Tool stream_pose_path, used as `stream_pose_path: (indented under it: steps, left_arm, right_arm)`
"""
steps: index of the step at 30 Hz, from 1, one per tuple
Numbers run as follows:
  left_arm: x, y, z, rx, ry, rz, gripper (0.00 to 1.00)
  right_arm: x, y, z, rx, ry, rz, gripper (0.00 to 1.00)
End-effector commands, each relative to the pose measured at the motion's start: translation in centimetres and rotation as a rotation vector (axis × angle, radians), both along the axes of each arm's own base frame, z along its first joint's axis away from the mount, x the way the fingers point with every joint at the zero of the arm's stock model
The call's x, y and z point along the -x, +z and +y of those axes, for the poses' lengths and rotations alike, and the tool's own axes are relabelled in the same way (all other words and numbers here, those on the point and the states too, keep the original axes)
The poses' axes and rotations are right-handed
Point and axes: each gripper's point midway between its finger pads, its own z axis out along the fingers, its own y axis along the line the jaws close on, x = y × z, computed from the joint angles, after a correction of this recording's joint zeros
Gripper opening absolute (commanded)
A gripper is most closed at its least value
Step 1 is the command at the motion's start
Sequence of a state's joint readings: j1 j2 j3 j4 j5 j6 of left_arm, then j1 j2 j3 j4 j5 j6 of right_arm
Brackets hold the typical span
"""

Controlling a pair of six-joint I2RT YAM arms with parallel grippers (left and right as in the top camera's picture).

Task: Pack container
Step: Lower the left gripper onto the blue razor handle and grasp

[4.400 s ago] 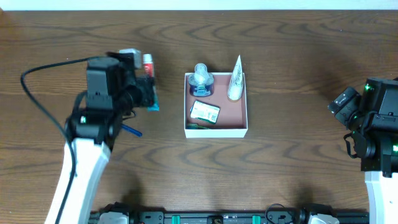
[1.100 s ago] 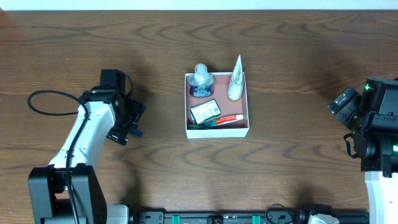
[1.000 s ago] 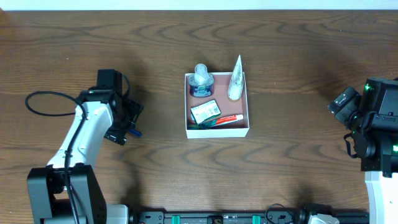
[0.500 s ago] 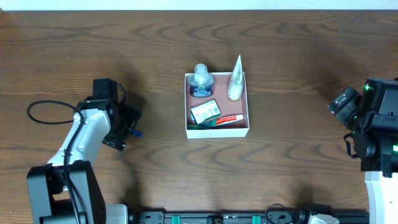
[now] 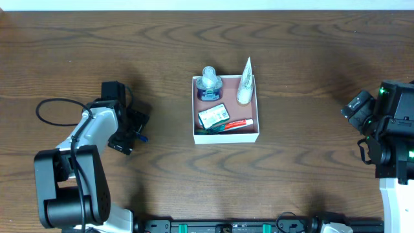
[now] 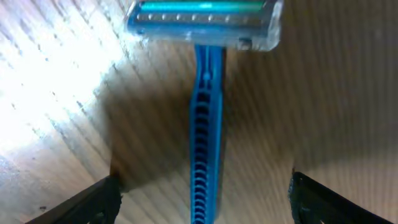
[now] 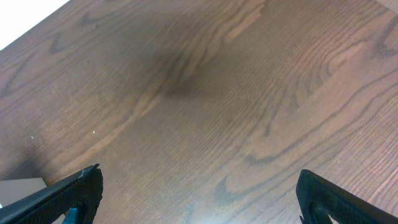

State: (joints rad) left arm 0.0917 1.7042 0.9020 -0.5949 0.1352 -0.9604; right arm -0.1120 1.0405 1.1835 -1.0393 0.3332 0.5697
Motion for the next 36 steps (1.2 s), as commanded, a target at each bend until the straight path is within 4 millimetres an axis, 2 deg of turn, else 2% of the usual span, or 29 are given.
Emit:
stream_pose_path:
  steps: [1, 4, 5, 6, 8, 10, 15, 19, 25, 28, 31, 32, 33, 36]
  left_arm:
    - [1.1, -2.3, 0.3, -0.006, -0.012, 0.071, 0.86]
    - [1.2, -2.8, 0.3, -0.005, -0.013, 0.084, 0.86]
    - [1.3, -2.8, 0.3, -0.005, -0.017, 0.086, 0.82]
    - [1.5, -2.8, 0.3, -0.004, -0.017, 0.093, 0.72]
    - [2.1, -2.8, 0.2, -0.001, -0.018, 0.118, 0.58]
    - [2.9, -2.8, 0.1, 0.002, -0.029, 0.151, 0.52]
    - [4.1, -2.7, 0.0, 0.008, -0.119, 0.194, 0.48]
    - [4.2, -2.7, 0.0, 0.009, -0.153, 0.194, 0.33]
    - [4.4, -2.6, 0.0, 0.011, -0.185, 0.198, 0.31]
    - [4.4, -2.6, 0.0, 0.011, -0.229, 0.194, 0.27]
    - [4.4, -2.6, 0.0, 0.011, -0.256, 0.192, 0.19]
    - [4.4, -2.6, 0.0, 0.011, -0.263, 0.191, 0.1]
    - [4.4, -2.6, 0.0, 0.011, -0.265, 0.191, 0.07]
    - [4.4, -2.6, 0.0, 0.011, -0.265, 0.191, 0.06]
  right_arm:
    - [0.1, 0.2, -0.4, 0.004, -0.024, -0.008, 0.99]
    - [0.1, 0.2, -0.4, 0.004, -0.024, -0.008, 0.99]
    - [0.1, 0.2, -0.4, 0.004, -0.024, -0.008, 0.99]
    - [0.1, 0.2, -0.4, 0.004, -0.024, -0.008, 0.99]
    - [0.1, 0.2, -0.4, 0.004, -0.024, -0.008, 0.99]
    - [0.1, 0.2, -0.4, 0.004, -0.024, -0.008, 0.99]
    - [0.1, 0.2, -0.4, 0.004, -0.024, -0.008, 0.99]
    - [0.1, 0.2, -0.4, 0.004, -0.024, -0.008, 0.99]
    - [0.1, 0.2, -0.4, 0.004, -0.024, -0.008, 0.99]
    - [0.1, 0.2, -0.4, 0.004, -0.024, -0.008, 0.99]
    - [0.1, 0.2, -0.4, 0.004, -0.024, -0.008, 0.99]
    - [0.1, 0.2, -0.4, 0.004, -0.024, -0.008, 0.99]
    - [0.1, 0.2, -0.4, 0.004, -0.024, -0.008, 0.99]
    - [0.1, 0.3, -0.4, 0.005, -0.024, -0.008, 0.99]
